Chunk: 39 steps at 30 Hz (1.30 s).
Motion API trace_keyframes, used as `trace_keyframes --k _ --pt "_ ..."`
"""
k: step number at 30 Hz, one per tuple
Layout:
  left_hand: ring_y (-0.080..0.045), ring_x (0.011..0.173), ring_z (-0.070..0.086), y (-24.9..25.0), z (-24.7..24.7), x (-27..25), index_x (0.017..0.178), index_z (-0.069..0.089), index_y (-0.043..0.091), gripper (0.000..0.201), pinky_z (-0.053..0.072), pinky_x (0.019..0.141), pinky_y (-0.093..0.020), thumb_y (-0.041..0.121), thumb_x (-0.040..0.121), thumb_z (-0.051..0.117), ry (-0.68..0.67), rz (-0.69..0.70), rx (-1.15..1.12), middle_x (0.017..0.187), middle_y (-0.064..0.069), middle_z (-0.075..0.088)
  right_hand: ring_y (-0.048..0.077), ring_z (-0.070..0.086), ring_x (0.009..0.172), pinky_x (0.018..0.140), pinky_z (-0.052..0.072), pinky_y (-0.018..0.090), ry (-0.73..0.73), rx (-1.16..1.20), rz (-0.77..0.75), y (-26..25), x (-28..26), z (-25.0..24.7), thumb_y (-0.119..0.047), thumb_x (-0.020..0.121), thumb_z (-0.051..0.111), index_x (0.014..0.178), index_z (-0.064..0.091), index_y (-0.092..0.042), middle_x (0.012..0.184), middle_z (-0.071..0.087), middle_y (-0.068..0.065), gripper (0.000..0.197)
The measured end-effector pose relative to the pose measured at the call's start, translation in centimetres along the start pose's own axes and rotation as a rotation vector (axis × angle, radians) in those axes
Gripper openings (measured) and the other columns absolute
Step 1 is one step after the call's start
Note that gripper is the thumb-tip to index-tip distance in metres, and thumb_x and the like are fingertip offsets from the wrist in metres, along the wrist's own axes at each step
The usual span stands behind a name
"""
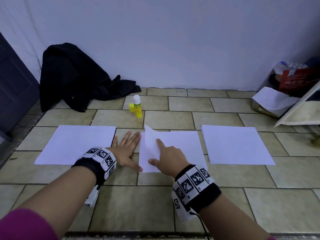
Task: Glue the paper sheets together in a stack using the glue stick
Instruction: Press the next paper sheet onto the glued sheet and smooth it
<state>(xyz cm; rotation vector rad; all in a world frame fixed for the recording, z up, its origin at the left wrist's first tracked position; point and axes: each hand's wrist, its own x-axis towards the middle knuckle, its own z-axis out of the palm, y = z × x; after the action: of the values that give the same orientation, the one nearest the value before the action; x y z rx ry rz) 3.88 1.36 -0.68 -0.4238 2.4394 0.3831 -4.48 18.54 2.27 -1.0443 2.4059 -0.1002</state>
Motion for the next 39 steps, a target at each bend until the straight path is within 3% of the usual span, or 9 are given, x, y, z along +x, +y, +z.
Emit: trace_keyframes --k 6,15,20,24,26,30,33,36,39 --pt "-0.011 0.136 -0.038 0.4 -0.1 -0.3 0.143 -0.034 0.015 0.137 -0.019 0.113 -0.051 0.071 0.069 0.066 0.009 -0.032 -0.005 0.149 0.005 -0.042 0.029 0.047 0.123 0.105 0.037 0.041 -0.012 -0.044 -0.012 0.2 0.2 0.0 -0.057 0.093 0.045 0.140 0.043 -0.018 0.131 0.055 0.009 0.061" --pt "-0.011 0.135 -0.039 0.5 -0.1 -0.3 0.143 -0.035 0.015 0.133 -0.020 0.113 -0.051 0.070 0.072 0.064 -0.003 -0.039 0.011 0.147 0.006 -0.043 0.029 0.046 0.124 0.104 0.036 0.042 0.009 -0.114 0.012 -0.1 0.8 0.8 -0.067 0.087 0.045 0.138 0.046 -0.016 0.130 0.056 0.008 0.072" --pt "-0.016 0.138 -0.036 0.5 -0.1 -0.1 0.144 -0.033 0.013 0.124 -0.017 0.113 -0.052 0.061 0.080 0.062 0.004 -0.062 0.059 0.149 0.002 -0.041 0.033 0.042 0.128 0.107 0.034 0.045 -0.004 -0.149 0.018 -0.1 1.0 1.0 -0.071 0.087 0.040 0.140 0.042 -0.015 0.132 0.054 0.012 0.077" --pt "-0.017 0.138 -0.036 0.3 -0.2 -0.1 0.144 -0.033 0.013 0.127 -0.016 0.113 -0.053 0.062 0.078 0.064 -0.007 -0.052 0.079 0.149 0.002 -0.041 0.030 0.044 0.125 0.106 0.036 0.043 -0.004 -0.139 0.022 -0.1 1.0 0.7 -0.056 0.096 0.038 0.141 0.042 -0.017 0.130 0.055 0.011 0.059" --pt "-0.015 0.138 -0.036 -0.1 -0.4 -0.1 0.144 -0.033 0.014 0.135 -0.016 0.113 -0.053 0.064 0.067 0.066 -0.029 -0.029 0.063 0.150 0.002 -0.040 0.030 0.047 0.121 0.103 0.038 0.042 -0.004 -0.156 0.007 -0.1 1.1 0.7 -0.043 0.099 0.041 0.138 0.044 -0.017 0.125 0.056 0.011 0.048" --pt "-0.011 0.141 -0.031 0.0 -1.0 -0.1 0.148 -0.026 0.017 0.123 -0.015 0.114 -0.049 0.058 0.057 0.045 -0.040 -0.030 -0.051 0.154 0.005 -0.034 0.030 0.052 0.112 0.097 0.041 0.040 -0.007 -0.220 -0.010 -0.3 1.3 0.7 -0.024 0.095 0.051 0.129 0.050 -0.014 0.117 0.059 0.009 0.035" --pt "-0.007 0.141 -0.029 0.2 -1.0 0.1 0.149 -0.024 0.020 0.131 -0.016 0.115 -0.047 0.077 0.049 0.039 -0.032 -0.052 -0.097 0.153 0.011 -0.033 0.031 0.055 0.108 0.090 0.045 0.039 -0.012 -0.249 -0.012 -0.6 1.3 0.6 -0.017 0.093 0.054 0.116 0.054 -0.009 0.113 0.059 0.011 0.024" --pt "-0.008 0.139 -0.033 0.2 -0.5 0.1 0.147 -0.028 0.018 0.129 -0.016 0.115 -0.049 0.082 0.065 0.048 -0.019 -0.056 -0.067 0.151 0.009 -0.038 0.031 0.059 0.105 0.082 0.048 0.037 -0.021 -0.336 -0.021 -1.1 1.2 0.2 -0.017 0.092 0.058 0.115 0.057 -0.008 0.112 0.061 0.010 0.025" --pt "-0.016 0.141 -0.032 1.2 -0.4 0.0 0.144 -0.033 0.018 0.127 -0.010 0.114 -0.059 0.071 0.075 0.059 0.038 -0.042 -0.082 0.146 0.010 -0.045 0.030 0.060 0.107 0.089 0.048 0.039 -0.009 -0.407 -0.064 -1.3 1.0 0.0 -0.018 0.093 0.058 0.116 0.057 -0.007 0.116 0.061 0.011 0.026"
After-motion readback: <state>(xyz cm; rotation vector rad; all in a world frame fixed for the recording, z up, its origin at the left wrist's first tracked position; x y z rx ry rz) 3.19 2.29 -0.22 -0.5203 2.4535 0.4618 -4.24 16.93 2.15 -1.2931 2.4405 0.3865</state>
